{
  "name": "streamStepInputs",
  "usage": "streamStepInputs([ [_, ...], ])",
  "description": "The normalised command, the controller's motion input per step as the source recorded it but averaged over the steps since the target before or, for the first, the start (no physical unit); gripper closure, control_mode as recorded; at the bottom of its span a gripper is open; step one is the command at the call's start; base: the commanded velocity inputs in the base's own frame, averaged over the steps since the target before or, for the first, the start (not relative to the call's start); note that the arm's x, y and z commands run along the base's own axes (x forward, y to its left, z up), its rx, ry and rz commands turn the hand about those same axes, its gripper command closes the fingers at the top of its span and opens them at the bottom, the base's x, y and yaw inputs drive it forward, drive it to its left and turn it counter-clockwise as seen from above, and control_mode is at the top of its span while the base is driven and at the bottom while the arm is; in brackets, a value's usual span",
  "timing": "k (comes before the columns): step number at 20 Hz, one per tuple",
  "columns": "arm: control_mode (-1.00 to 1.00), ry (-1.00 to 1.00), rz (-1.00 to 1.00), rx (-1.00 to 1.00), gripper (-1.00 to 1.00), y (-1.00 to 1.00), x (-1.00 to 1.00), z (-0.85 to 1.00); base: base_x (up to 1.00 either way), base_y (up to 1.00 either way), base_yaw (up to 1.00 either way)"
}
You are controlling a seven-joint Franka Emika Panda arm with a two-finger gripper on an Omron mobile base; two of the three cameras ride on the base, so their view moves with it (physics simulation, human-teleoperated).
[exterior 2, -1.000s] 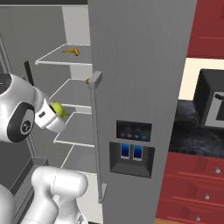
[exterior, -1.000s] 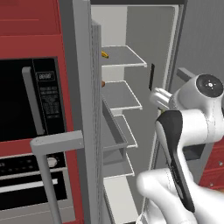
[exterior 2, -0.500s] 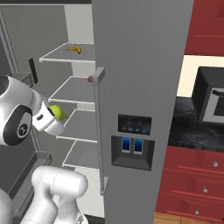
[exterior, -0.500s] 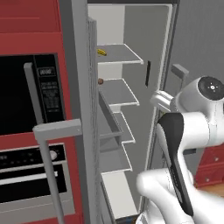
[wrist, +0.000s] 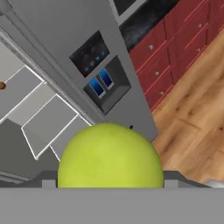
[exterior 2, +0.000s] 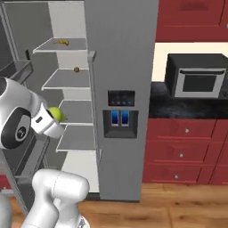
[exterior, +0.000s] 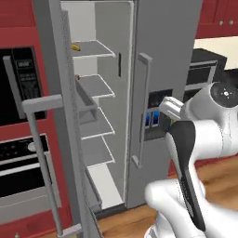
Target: Pick the pear and banana from the fridge and place them on the plate next to the blender to make a fruit smoothie.
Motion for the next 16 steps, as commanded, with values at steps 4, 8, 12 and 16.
streamStepInputs([
  [4,1.00,0.00,0.00,0.00,1.00,0.00,0.00,0.00,-0.48,-0.38,-0.61],
  [8,1.00,0.00,0.00,0.00,1.00,0.00,0.00,0.00,-0.33,-0.41,-0.65],
  [12,1.00,0.00,0.00,0.00,1.00,0.00,0.00,0.00,-0.08,-0.38,-0.68],
  [16,1.00,0.00,0.00,0.00,1.00,0.00,0.00,0.00,0.00,-0.27,-0.71],
])
